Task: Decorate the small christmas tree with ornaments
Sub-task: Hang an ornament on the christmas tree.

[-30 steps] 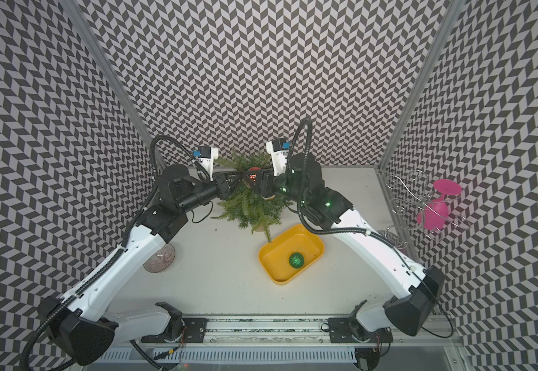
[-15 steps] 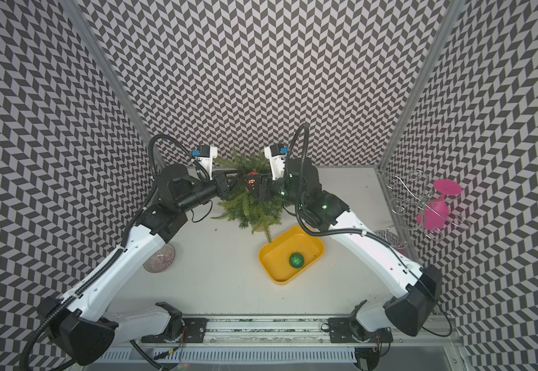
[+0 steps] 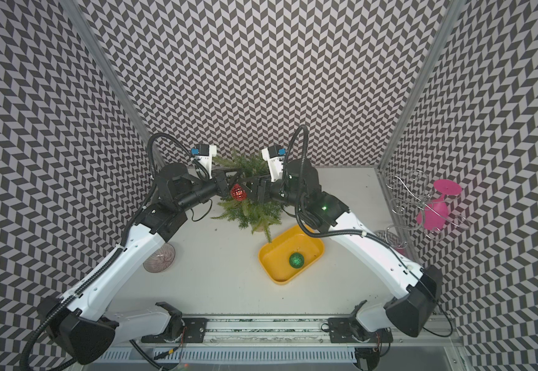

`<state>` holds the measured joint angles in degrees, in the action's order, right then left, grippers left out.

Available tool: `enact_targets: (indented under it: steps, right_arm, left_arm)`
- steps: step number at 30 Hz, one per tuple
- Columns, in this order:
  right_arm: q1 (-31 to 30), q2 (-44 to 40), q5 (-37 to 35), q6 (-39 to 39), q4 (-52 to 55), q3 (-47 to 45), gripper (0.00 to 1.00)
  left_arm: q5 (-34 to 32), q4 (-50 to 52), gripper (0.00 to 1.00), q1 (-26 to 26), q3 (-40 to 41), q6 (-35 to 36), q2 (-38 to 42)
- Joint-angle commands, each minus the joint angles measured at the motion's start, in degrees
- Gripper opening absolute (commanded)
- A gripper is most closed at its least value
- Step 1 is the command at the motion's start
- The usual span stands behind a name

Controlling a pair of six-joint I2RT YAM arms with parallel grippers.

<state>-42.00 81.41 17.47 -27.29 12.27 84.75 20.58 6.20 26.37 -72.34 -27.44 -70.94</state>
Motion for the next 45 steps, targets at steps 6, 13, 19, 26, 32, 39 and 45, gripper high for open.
enact_targets:
  steps: [6,13,19,26,32,39,45]
  right_arm:
    - [-0.46,-4.14,0.15,1.09,-1.77,-0.47,0.66]
    - [-0.45,-4.89,0.16,2.15,2.52,1.80,0.66]
    - [-0.45,-6.06,-1.21,3.23,4.90,2.78,0.66]
    - [-0.38,-7.95,-3.05,4.20,7.90,2.83,0.66]
    - [-0.36,-9.27,-4.52,4.22,11.62,3.21,0.66]
    - [-0.28,-13.01,-9.04,3.77,15.38,-0.45,0.66]
    - [0.46,-17.48,-12.39,1.43,17.98,-6.61,0.65]
  left_arm:
    - [-1.04,0.98,0.14,0.04,-1.68,0.74,0.48]
    - [-1.42,1.00,0.31,-0.32,-1.22,0.70,1.49]
    - [-1.42,1.41,0.39,-1.12,-1.33,0.90,2.46]
    - [-1.49,2.80,0.51,-2.42,-1.32,1.51,5.02]
    - [-0.52,3.92,0.56,-3.22,0.12,1.26,7.84]
    - [1.23,6.98,0.58,-3.35,3.25,1.69,11.60]
    - [2.83,9.62,0.59,-3.41,7.16,2.18,15.98]
